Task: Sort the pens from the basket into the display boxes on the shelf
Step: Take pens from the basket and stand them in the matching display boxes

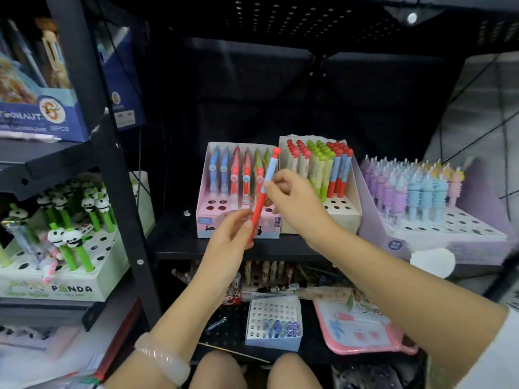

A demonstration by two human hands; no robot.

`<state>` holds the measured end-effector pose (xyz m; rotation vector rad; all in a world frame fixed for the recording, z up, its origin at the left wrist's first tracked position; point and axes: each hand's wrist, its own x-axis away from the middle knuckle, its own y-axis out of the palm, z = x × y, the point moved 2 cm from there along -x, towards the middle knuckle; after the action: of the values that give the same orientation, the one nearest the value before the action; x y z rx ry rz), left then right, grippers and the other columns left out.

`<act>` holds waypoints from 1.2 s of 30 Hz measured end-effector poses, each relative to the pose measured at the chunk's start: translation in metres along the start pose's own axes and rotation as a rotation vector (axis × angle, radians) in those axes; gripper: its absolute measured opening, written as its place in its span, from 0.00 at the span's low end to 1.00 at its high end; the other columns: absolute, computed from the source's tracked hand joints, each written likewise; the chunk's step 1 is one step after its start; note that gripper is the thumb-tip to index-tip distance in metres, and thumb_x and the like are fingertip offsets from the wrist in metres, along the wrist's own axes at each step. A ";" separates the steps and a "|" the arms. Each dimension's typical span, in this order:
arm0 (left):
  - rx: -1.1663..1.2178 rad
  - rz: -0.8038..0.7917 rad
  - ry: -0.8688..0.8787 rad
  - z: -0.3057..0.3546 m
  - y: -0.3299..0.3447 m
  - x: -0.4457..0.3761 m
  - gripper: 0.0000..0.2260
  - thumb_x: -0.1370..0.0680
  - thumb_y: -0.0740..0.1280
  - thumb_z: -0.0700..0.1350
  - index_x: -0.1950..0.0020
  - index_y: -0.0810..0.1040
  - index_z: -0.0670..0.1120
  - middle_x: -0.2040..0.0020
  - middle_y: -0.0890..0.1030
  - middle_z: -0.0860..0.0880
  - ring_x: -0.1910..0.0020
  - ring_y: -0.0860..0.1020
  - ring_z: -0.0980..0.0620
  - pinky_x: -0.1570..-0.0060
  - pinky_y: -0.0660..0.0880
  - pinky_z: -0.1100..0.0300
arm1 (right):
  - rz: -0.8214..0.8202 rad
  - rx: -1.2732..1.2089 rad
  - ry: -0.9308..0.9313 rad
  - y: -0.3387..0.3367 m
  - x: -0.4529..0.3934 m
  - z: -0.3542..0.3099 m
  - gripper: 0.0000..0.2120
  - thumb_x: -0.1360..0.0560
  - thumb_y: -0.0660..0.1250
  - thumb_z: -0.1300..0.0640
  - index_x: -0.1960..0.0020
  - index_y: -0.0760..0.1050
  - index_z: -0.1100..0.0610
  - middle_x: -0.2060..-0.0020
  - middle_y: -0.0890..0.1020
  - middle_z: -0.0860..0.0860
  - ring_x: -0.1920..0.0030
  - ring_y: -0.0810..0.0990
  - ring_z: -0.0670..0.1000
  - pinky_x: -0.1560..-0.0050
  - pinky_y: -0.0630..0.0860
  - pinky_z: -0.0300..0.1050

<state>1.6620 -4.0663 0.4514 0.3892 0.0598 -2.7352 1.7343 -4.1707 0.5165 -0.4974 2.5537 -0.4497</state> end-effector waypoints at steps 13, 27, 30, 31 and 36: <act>-0.191 -0.165 -0.005 -0.004 0.049 -0.012 0.11 0.20 0.60 0.42 0.42 0.70 0.56 0.44 0.74 0.61 0.49 0.70 0.74 0.55 0.65 0.83 | 0.384 0.546 -0.082 -0.123 -0.033 0.061 0.04 0.22 0.60 0.59 0.54 0.67 0.58 0.70 0.73 0.49 0.71 0.71 0.48 0.73 0.65 0.37; -0.177 -0.246 -0.015 -0.002 0.074 -0.001 0.11 0.20 0.60 0.43 0.46 0.72 0.61 0.44 0.76 0.62 0.48 0.73 0.74 0.53 0.70 0.77 | 0.095 0.622 0.102 -0.113 -0.019 0.060 0.13 0.22 0.63 0.55 0.42 0.72 0.61 0.57 0.80 0.53 0.58 0.80 0.52 0.57 0.75 0.44; -0.143 -0.345 0.000 0.002 0.104 0.010 0.12 0.20 0.60 0.43 0.46 0.72 0.61 0.44 0.77 0.61 0.46 0.74 0.69 0.47 0.72 0.69 | -0.017 0.420 0.126 -0.130 0.012 0.045 0.10 0.22 0.61 0.56 0.42 0.73 0.57 0.61 0.80 0.49 0.62 0.81 0.48 0.58 0.79 0.42; -0.136 -0.389 0.002 0.003 0.117 0.016 0.11 0.20 0.60 0.43 0.46 0.72 0.61 0.44 0.77 0.60 0.45 0.74 0.68 0.47 0.72 0.68 | -0.047 0.330 0.161 -0.138 0.025 0.043 0.09 0.22 0.60 0.56 0.44 0.74 0.57 0.62 0.81 0.49 0.64 0.80 0.46 0.61 0.79 0.39; -0.056 -0.595 0.005 -0.003 0.192 0.055 0.10 0.21 0.61 0.40 0.48 0.74 0.56 0.47 0.78 0.59 0.49 0.76 0.69 0.51 0.72 0.74 | -0.140 0.083 0.355 -0.200 0.107 0.065 0.07 0.21 0.60 0.56 0.48 0.76 0.55 0.59 0.83 0.53 0.62 0.82 0.47 0.59 0.79 0.38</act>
<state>1.6849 -4.2636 0.4359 0.4145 0.2961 -3.3064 1.7335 -4.4064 0.4998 -0.6152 2.8318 -0.7507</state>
